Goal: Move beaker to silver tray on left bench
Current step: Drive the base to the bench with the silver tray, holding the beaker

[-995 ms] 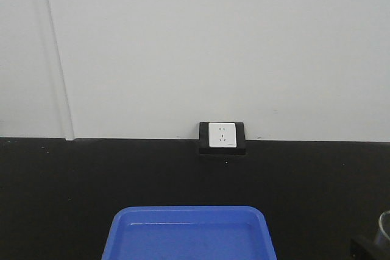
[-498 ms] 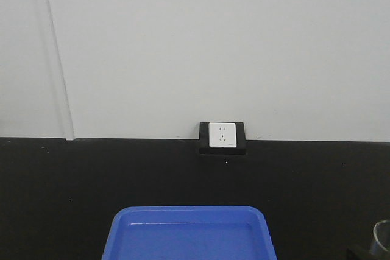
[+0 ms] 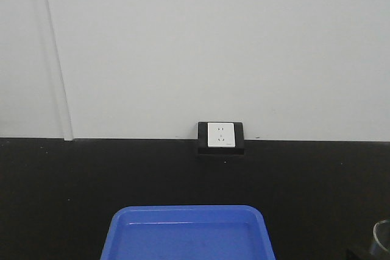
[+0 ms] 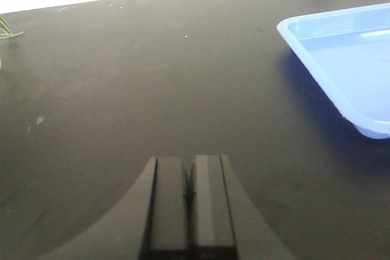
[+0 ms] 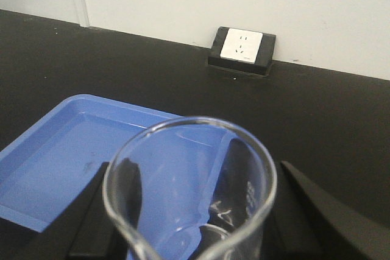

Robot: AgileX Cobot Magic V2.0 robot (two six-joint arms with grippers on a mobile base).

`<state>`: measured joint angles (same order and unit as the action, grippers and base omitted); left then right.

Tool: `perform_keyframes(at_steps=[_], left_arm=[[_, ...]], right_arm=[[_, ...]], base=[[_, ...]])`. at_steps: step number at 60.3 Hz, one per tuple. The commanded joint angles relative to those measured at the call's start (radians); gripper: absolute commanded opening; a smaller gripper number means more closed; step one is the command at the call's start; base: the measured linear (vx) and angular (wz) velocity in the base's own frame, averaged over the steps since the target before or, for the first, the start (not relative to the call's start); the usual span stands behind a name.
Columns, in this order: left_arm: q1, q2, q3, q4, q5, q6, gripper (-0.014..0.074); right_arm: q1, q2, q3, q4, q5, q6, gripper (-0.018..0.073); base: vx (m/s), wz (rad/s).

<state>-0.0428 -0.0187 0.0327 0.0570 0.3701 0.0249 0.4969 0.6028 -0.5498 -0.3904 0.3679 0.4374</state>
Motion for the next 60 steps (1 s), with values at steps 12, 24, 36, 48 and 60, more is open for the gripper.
perform_keyframes(at_steps=[12,24,36,48,60], left_arm=[[-0.007,-0.007,0.020,-0.003,-0.075,-0.002,0.0001],[-0.007,-0.007,0.020,-0.003,-0.075,-0.002,0.0001],[-0.007,-0.007,0.020,-0.003,-0.075,-0.002,0.0001],[-0.007,-0.007,0.020,-0.003,-0.075,-0.002,0.0001],[-0.007,-0.007,0.020,-0.003,-0.075,-0.002,0.0001]], right_arm=[[-0.001,-0.002,-0.030,-0.025,-0.083,-0.002,-0.0011],[-0.001,-0.002,-0.030,-0.025,-0.083,-0.002,-0.0011],[-0.001,-0.002,-0.030,-0.025,-0.083,-0.002,-0.0011],[-0.001,-0.002,-0.030,-0.025,-0.083,-0.002,-0.0011],[-0.001,-0.002,-0.030,-0.025,-0.083,-0.002,-0.0011]], base=[[-0.03,-0.10],[-0.07,-0.24],[-0.09,-0.33],[-0.12,-0.33],[-0.16,-0.20]])
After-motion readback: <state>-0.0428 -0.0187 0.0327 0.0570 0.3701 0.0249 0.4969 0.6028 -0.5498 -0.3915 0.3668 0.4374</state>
